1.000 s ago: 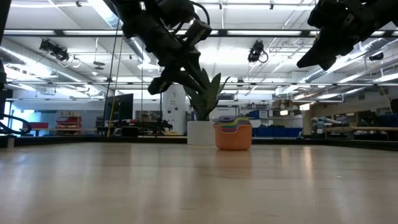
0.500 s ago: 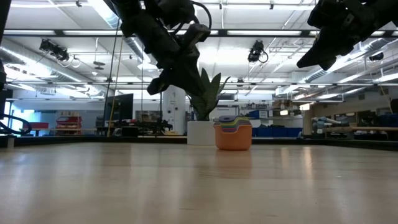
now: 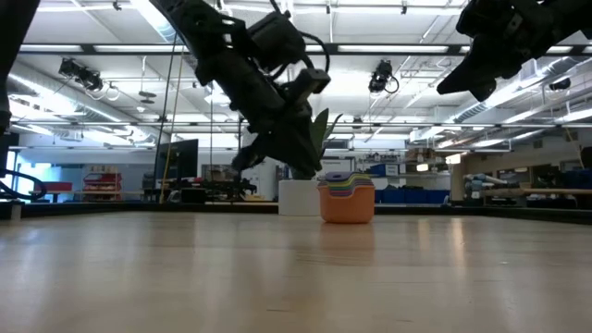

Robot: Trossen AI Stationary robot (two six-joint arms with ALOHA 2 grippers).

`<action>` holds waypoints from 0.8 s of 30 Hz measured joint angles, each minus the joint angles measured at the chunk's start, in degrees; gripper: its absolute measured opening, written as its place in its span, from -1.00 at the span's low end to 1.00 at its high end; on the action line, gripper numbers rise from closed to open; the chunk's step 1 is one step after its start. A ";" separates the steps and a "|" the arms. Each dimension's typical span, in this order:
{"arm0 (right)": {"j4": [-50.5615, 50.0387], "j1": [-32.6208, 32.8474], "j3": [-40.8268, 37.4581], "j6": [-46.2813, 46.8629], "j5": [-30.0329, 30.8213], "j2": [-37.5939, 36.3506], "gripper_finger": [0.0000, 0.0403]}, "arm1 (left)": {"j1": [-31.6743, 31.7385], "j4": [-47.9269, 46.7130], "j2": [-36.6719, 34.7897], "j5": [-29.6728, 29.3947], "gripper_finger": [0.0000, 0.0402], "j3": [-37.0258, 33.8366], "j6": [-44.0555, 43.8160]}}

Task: Nest measuring cups in basket
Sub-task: Put the nested measuring cups into the transparent bin

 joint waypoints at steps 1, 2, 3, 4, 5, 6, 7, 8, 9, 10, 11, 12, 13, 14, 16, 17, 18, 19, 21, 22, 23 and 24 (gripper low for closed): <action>0.02 0.00 -0.01 0.00 0.00 0.00 -0.94 | 0.02 0.49 0.61 0.00 -0.73 0.02 -0.29; 0.09 0.00 -0.01 0.00 0.00 0.00 -0.94 | 0.04 0.59 1.18 -0.01 -0.73 0.02 -0.74; 0.14 0.00 0.00 0.00 0.00 0.00 -0.94 | 0.04 0.88 1.80 -0.01 -0.73 0.00 -1.01; 0.19 0.00 0.00 0.00 0.00 0.00 -0.94 | 0.04 2.02 2.56 -0.06 -0.73 0.00 -1.18; 0.37 0.01 0.00 0.00 0.00 0.00 -0.94 | 0.04 3.17 3.18 -0.13 -0.73 0.00 -1.39; 0.48 0.00 0.00 0.00 0.00 0.00 -0.94 | 0.04 3.90 3.68 -0.20 -0.73 0.00 -1.67; 0.55 0.00 0.00 0.00 0.00 0.00 -0.94 | 0.03 5.02 4.25 -0.21 -0.73 0.00 -1.93; 0.82 0.00 -0.01 0.00 0.00 0.00 -0.94 | 0.02 6.07 4.93 -0.18 -0.73 0.02 -2.14; 1.11 0.00 -0.01 0.00 0.00 0.00 -0.94 | 0.02 6.26 5.46 -0.17 -0.73 0.02 -2.40; 1.37 0.00 0.00 0.00 0.00 0.00 -0.94 | 0.04 6.10 5.86 -0.13 -0.73 -0.02 -2.80; 1.66 0.00 0.00 0.00 0.00 0.00 -0.94 | 0.04 6.65 6.29 -0.17 -0.73 -0.04 -3.25; 2.01 0.00 0.00 0.00 0.00 0.00 -0.94 | 0.04 7.47 6.40 -0.15 -0.73 -0.04 -3.56; 2.40 0.00 0.00 0.00 0.00 0.00 -0.94 | 0.04 8.03 6.40 -0.19 -0.73 -0.04 -3.72; 2.72 0.00 0.00 0.00 0.00 0.00 -0.94 | -0.02 9.23 6.38 -0.21 -0.73 -0.04 -3.70; 3.05 0.00 0.00 0.00 0.00 0.00 -0.94 | -0.01 10.99 6.38 -0.61 -0.73 -0.04 -3.69; 3.37 0.00 0.00 0.00 0.00 0.00 -0.94 | -0.03 11.73 6.38 -0.84 -0.73 -0.04 -3.68; 3.57 0.02 0.00 0.00 0.00 0.00 -0.94 | -0.04 12.63 6.38 -1.24 -0.73 -0.04 -3.67; 3.57 0.00 0.00 0.00 0.00 0.00 -0.94 | -0.04 13.35 6.38 -1.72 -0.73 -0.04 -3.66; 3.59 0.00 0.00 0.00 0.00 0.00 -0.94 | -0.03 14.35 6.38 -2.97 -0.73 -0.04 -3.24; 3.59 0.00 0.00 0.00 0.00 0.00 -0.94 | 0.00 14.74 6.38 -3.61 -0.73 -0.04 -2.64; 3.59 0.02 0.00 0.00 0.00 0.00 -0.94 | -0.02 15.38 6.38 -4.48 -0.73 -0.04 -2.30; 3.60 0.00 0.00 0.00 0.00 0.00 -0.94 | -0.02 16.04 6.36 -5.25 -0.73 -0.03 -1.95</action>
